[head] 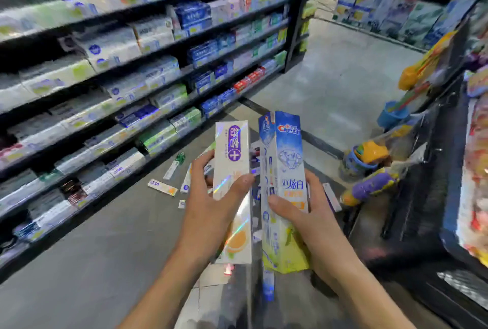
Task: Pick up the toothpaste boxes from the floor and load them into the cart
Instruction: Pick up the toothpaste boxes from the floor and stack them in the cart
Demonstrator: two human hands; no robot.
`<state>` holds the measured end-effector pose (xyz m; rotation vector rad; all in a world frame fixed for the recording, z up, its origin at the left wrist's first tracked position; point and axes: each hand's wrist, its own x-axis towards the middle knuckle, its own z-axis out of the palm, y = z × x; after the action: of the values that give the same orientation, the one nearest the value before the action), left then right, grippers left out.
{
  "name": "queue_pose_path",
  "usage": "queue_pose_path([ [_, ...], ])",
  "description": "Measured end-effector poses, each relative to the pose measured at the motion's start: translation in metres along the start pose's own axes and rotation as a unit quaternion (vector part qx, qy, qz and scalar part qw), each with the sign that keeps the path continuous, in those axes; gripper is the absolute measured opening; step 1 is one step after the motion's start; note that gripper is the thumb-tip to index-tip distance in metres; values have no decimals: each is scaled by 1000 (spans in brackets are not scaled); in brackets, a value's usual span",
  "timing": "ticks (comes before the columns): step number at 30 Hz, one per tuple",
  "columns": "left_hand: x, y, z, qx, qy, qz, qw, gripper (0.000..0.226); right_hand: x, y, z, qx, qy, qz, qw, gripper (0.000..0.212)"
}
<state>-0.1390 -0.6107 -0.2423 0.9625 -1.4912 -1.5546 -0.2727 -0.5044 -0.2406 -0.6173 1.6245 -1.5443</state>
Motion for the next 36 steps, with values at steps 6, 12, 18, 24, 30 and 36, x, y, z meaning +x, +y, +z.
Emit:
queue_pose_path([
  [6,-23,107,-81,-22,111,42,993,54,-29,-103,90,-17,-120,-61,991,73],
  [12,-52,149,-159,-8,305,83,949,63,-40,-143,188,-59,-243,-170,953,83],
  [18,-130,159,-215,18,528,96,844,60,-63,-137,281,-64,-454,-183,870,84],
  [24,-248,152,-233,9,725,62,685,55,-136,-108,355,-75,-651,-141,742,88],
  [30,-354,122,-241,-10,839,43,542,67,-234,-46,400,-86,-776,-52,623,89],
  [36,-446,77,-281,-63,879,28,472,75,-326,20,446,-145,-818,-48,555,92],
])
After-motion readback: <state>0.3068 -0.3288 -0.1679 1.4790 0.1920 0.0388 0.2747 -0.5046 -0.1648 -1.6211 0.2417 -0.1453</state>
